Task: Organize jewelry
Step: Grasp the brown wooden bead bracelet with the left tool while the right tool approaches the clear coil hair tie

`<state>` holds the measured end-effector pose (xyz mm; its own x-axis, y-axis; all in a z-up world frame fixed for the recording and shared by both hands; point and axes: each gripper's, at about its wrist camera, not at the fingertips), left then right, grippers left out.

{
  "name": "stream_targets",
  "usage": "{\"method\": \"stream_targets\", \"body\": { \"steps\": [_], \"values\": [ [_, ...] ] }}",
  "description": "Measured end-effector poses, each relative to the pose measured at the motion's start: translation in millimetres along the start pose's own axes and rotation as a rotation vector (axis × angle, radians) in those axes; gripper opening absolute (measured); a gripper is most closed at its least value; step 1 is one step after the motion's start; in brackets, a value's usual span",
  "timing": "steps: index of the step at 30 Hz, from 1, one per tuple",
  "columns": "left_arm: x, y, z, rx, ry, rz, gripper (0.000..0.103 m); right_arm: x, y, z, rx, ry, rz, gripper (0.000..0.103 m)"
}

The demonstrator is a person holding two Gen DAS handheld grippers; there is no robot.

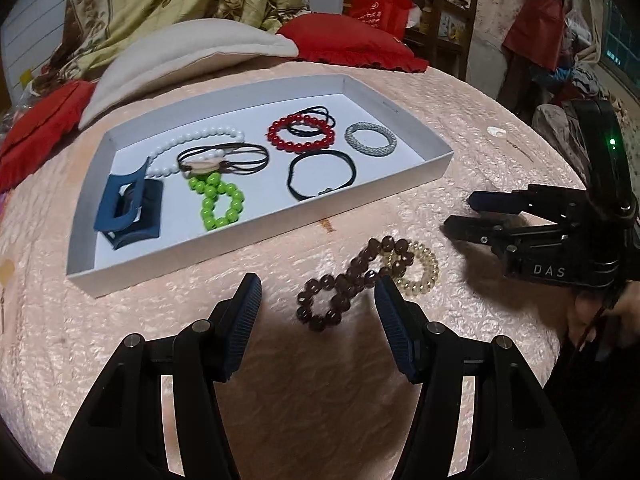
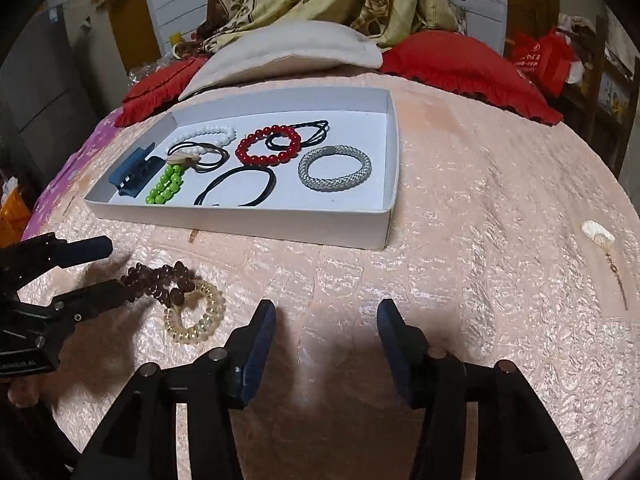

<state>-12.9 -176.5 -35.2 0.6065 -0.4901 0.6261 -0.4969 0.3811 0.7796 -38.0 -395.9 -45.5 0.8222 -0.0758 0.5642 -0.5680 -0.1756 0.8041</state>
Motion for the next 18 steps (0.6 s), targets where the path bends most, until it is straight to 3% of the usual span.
{"method": "stream_targets", "body": {
  "steps": [8, 9, 11, 12, 13, 18],
  "values": [
    [-1.6, -20.3, 11.4, 0.001, -0.063, -0.052, 0.058, 2.5, -2.8, -7.9, -0.016, 0.020, -0.009, 0.058],
    [-2.1, -20.4, 12.4, 0.005, -0.068, -0.051, 0.055, 2.6, -2.7, -7.6, -0.013, 0.017, -0.009, 0.058],
    [-2.6, -18.2, 11.6, -0.002, -0.062, -0.047, 0.038, 2.3, -2.7, -7.6, -0.015, 0.014, -0.007, 0.058],
    [-1.8, -18.9, 10.4, -0.003, -0.055, -0.049, 0.022, 2.1, -2.5, -7.4, -0.014, 0.013, -0.007, 0.058],
    [-2.0, -18.4, 8.8, 0.000, -0.048, -0.053, 0.014, 1.9, -2.2, -6.5, -0.013, 0.012, -0.007, 0.058],
    [-3.4, -12.3, 0.4, 0.032, -0.010, -0.049, 0.008, 1.2, 7.9, -12.1, 0.076, 0.030, 0.023, 0.058]
  ]
}}
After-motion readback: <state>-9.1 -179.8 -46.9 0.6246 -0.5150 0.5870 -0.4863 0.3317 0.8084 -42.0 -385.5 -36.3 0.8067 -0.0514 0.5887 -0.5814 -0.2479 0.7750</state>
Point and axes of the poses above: each gripper's, at about its wrist camera, not at the fingertips, and y roughly against the way its jaws point, z to its right, x to its top, and after that the axes turned 8 degrees about -y, right-handed
